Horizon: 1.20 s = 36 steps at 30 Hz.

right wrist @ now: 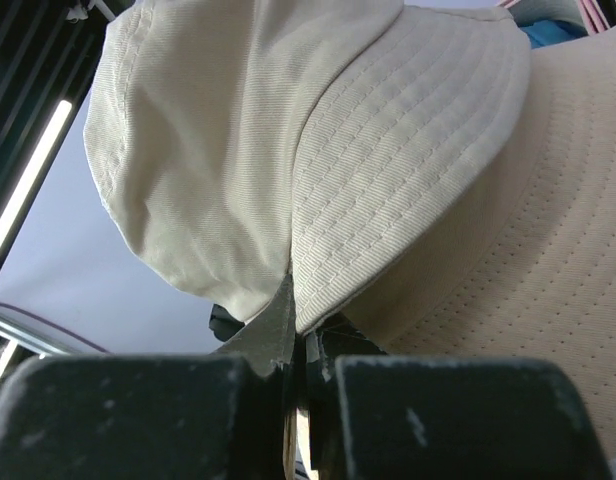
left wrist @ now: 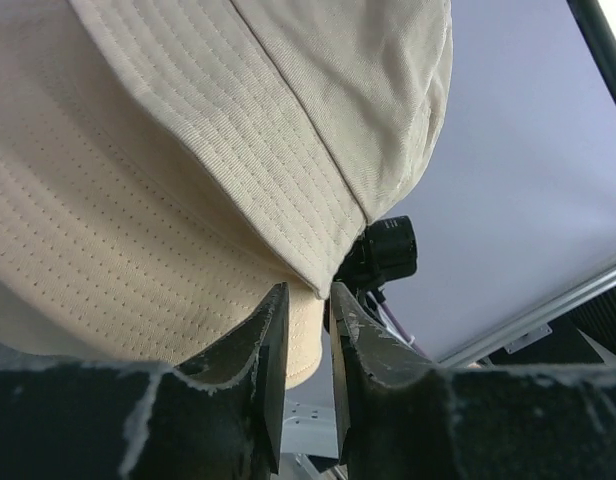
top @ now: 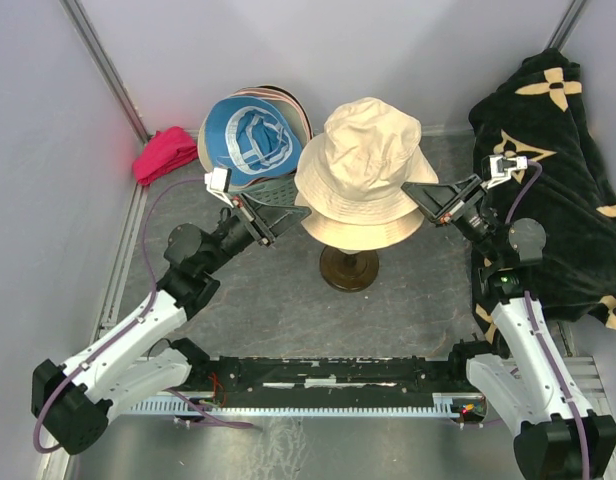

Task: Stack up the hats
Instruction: Stack the hat on the hat.

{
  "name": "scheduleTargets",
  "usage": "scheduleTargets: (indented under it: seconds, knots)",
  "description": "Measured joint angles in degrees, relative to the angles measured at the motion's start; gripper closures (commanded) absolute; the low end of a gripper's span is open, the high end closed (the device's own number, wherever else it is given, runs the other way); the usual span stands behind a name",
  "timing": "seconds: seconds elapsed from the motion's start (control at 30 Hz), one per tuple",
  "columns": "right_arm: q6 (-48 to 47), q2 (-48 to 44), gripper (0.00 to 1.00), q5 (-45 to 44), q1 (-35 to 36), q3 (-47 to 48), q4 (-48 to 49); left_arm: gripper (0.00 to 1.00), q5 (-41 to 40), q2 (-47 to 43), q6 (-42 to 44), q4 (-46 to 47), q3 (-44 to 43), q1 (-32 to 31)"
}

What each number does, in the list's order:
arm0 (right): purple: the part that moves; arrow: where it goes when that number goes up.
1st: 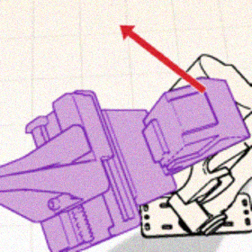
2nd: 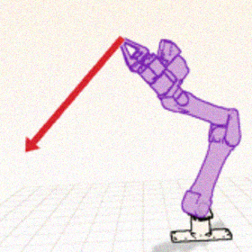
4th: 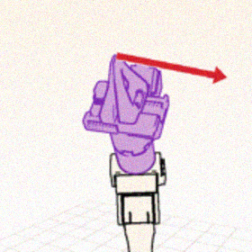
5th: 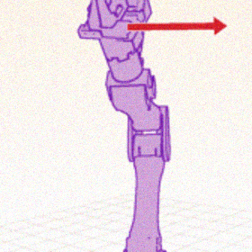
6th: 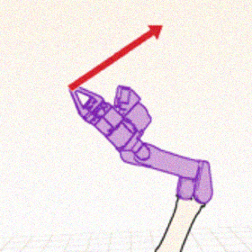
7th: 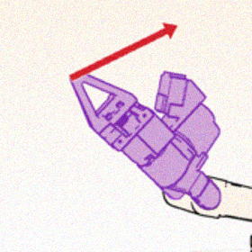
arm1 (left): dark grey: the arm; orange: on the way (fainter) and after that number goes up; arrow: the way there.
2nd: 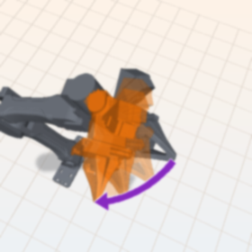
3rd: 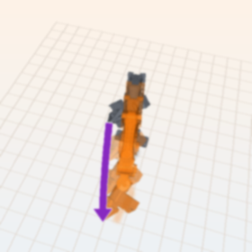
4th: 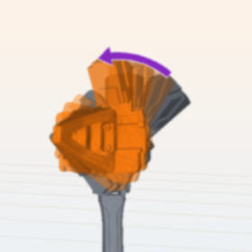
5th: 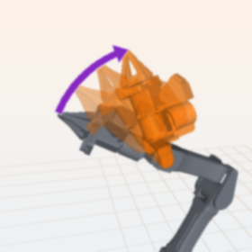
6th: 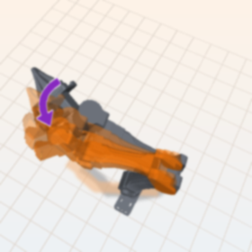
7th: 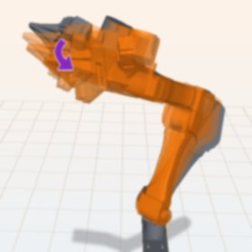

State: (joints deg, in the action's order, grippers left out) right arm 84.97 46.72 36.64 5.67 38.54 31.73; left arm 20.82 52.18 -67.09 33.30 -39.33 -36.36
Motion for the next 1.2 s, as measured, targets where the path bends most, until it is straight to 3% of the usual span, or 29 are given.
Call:
scheduleTargets:
  seconds: [0.4,0.57,0.9,1.2]
  knots:
    - [-1.77,-0.42,0.94,-0.59,-0.15,0.79,-2.47,0.58,-8.04,-3.82,3.3,-5.77,0.31,0.31]
    - [-2.23,-0.22,0.92,-0.5,-0.15,1.22,-2.97,0.46,-11.8,-6.25,4.7,-7.56,0.39,0.28]
    - [-2.75,0.52,0.69,-0.66,-0.28,1.84,-3.96,0.34,-16.9,-4.48,6.12,-5.9,0.42,0.46]
    - [-3.02,1.38,0.65,-1.33,-0.59,1.88,-4.85,0.33,-16.81,3.85,6.51,-3.08,-1.99,1.64]
